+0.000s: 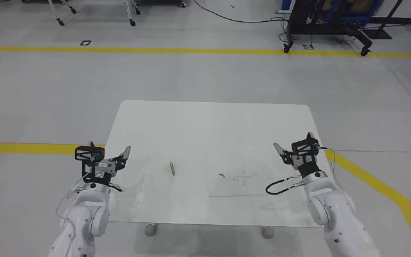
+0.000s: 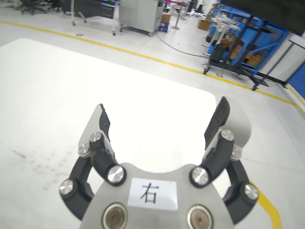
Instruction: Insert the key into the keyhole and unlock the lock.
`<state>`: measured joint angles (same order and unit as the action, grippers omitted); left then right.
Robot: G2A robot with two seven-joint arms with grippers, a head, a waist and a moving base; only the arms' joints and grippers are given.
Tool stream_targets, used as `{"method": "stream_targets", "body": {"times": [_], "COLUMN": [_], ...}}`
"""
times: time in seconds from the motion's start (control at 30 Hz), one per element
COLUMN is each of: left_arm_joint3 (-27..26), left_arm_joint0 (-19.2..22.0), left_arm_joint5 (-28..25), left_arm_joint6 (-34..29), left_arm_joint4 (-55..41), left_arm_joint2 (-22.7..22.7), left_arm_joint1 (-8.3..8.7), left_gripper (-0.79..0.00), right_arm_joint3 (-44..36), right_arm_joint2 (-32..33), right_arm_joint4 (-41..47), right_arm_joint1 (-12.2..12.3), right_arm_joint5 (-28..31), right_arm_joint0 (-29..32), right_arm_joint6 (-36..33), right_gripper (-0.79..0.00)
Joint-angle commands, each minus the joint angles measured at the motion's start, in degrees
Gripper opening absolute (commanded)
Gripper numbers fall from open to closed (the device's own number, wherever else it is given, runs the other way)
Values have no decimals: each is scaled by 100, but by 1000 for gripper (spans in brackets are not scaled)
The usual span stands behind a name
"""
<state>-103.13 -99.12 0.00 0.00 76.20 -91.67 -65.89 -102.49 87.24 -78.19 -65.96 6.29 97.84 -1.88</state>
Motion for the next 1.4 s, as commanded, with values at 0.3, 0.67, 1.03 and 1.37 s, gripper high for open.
{"method": "stream_targets", "body": {"times": [0.3,0.67,1.03,1.37], "left_arm_joint3": [0,0,0,0], "left_arm_joint0": [0,0,0,0], "left_arm_joint5": [0,0,0,0], "left_arm_joint6": [0,0,0,0], "left_arm_joint4": [0,0,0,0], "left_arm_joint2": [0,0,0,0], "left_arm_joint1": [0,0,0,0], "left_gripper": [0,0,0,0], "right_arm_joint3": [206,794,1392,1707], "right_arm_joint2": [-465,-1013,-1853,-2090], "right_arm_joint4": [-489,-531,-1081,-664], "right_arm_joint1": [-13,-39,-85,-57], "right_arm_joint5": [430,1313,2472,3998], "right_arm_joint0": [-301,-886,-1745,-2293], "right_arm_joint6": [-167,-771,-1243,-1675], "right_gripper": [0,0,0,-154]}}
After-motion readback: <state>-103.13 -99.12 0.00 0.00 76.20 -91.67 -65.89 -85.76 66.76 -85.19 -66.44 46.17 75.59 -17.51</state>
